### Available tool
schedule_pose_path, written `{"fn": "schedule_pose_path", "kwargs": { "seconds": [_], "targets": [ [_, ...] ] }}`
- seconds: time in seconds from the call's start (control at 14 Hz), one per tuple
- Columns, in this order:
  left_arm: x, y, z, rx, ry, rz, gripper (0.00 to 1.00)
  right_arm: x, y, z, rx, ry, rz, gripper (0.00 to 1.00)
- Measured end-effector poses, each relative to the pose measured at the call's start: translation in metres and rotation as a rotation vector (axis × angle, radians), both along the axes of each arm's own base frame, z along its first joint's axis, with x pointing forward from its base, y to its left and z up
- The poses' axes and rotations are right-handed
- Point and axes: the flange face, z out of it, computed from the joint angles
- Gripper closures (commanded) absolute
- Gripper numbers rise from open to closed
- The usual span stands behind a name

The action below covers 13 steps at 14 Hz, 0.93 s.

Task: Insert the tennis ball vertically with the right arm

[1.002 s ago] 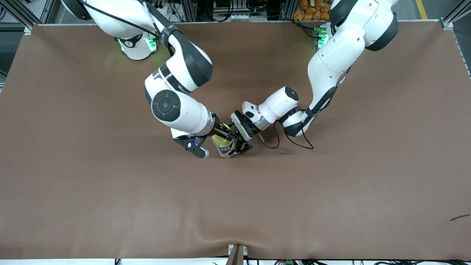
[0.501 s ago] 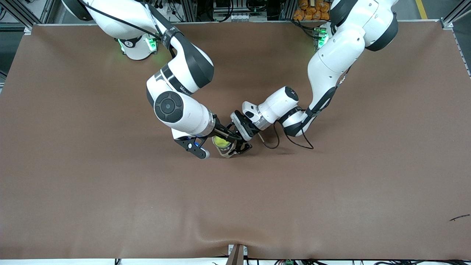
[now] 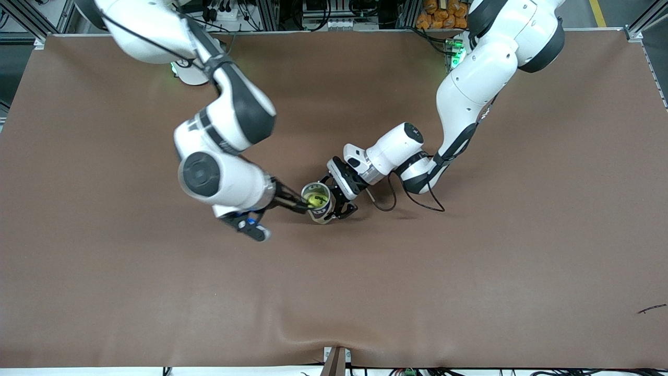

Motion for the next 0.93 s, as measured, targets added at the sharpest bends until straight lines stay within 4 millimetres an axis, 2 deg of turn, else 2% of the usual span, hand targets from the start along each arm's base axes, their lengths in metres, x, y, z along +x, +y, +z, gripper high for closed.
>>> {"fn": "schedule_pose_path", "kwargs": {
  "seconds": [0.14, 0.29, 0.5, 0.72, 0.79, 0.93],
  "targets": [
    [0.000, 0.000, 0.000, 0.000, -0.001, -0.002, 0.00, 0.015, -0.054, 0.014, -0.016, -0.016, 0.108, 0.00],
    [-0.001, 0.000, 0.000, 0.002, -0.004, -0.006, 0.00, 0.026, -0.112, 0.037, 0.000, -0.042, 0.211, 0.00],
    [-0.003, 0.000, -0.002, 0.006, 0.000, -0.010, 0.00, 0.029, -0.184, 0.076, 0.004, -0.096, 0.312, 0.00],
    [-0.009, 0.009, -0.009, 0.007, 0.031, -0.013, 0.00, 0.011, -0.260, 0.110, 0.005, -0.128, 0.395, 0.00],
    [-0.012, 0.012, -0.008, -0.002, 0.037, -0.028, 0.00, -0.003, -0.283, 0.122, 0.002, -0.135, 0.409, 0.00],
    [-0.013, 0.024, -0.001, -0.021, 0.037, -0.055, 0.00, -0.038, -0.315, 0.147, 0.001, -0.144, 0.403, 0.00]
  ]
}}
